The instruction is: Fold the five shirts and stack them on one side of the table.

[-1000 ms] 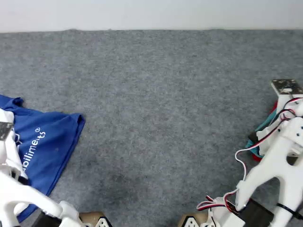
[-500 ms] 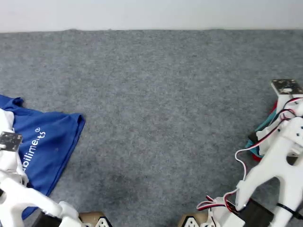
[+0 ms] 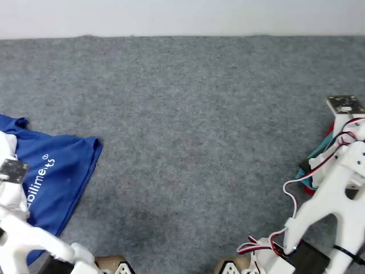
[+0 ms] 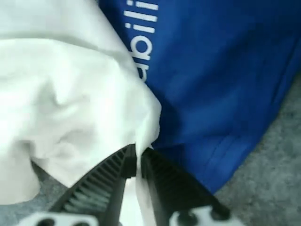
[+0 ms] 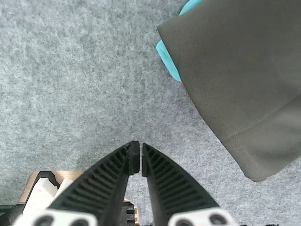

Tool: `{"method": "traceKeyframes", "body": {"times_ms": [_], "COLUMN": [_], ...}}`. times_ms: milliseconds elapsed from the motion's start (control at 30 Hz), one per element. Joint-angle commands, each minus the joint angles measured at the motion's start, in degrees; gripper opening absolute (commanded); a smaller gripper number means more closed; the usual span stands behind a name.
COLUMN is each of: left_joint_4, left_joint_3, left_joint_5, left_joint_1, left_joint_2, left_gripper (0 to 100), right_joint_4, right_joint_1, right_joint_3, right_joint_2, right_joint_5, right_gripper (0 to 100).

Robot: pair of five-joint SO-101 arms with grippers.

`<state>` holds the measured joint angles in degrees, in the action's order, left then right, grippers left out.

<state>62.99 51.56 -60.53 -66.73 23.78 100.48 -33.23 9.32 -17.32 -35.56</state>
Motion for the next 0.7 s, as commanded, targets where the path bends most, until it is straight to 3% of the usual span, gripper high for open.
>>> {"method": "traceKeyframes", "body": {"times_ms": [0,300,667], "left_joint_4": [9.1,23.5,30.5], "left_joint_3": [-13.3,-43.3,-68.1], "left_joint_5": [5.1,25.1,47.3], "left_joint_1": [0.5,14.2,49.4], "left_joint_2": [2.0,2.0,1.5], "left_gripper": [1,1,1], "right_joint_4": [2.3,2.3,2.3], "right_joint_1": [0.1,0.1,0.1], "right_joint_3": [-2.5,-2.5,-2.5], "right_joint_2": [-2.4,-2.4,-2.4], "right_joint_5": [0.6,0.6,0.6], "right_gripper": [0.9,0.9,0.9]}}
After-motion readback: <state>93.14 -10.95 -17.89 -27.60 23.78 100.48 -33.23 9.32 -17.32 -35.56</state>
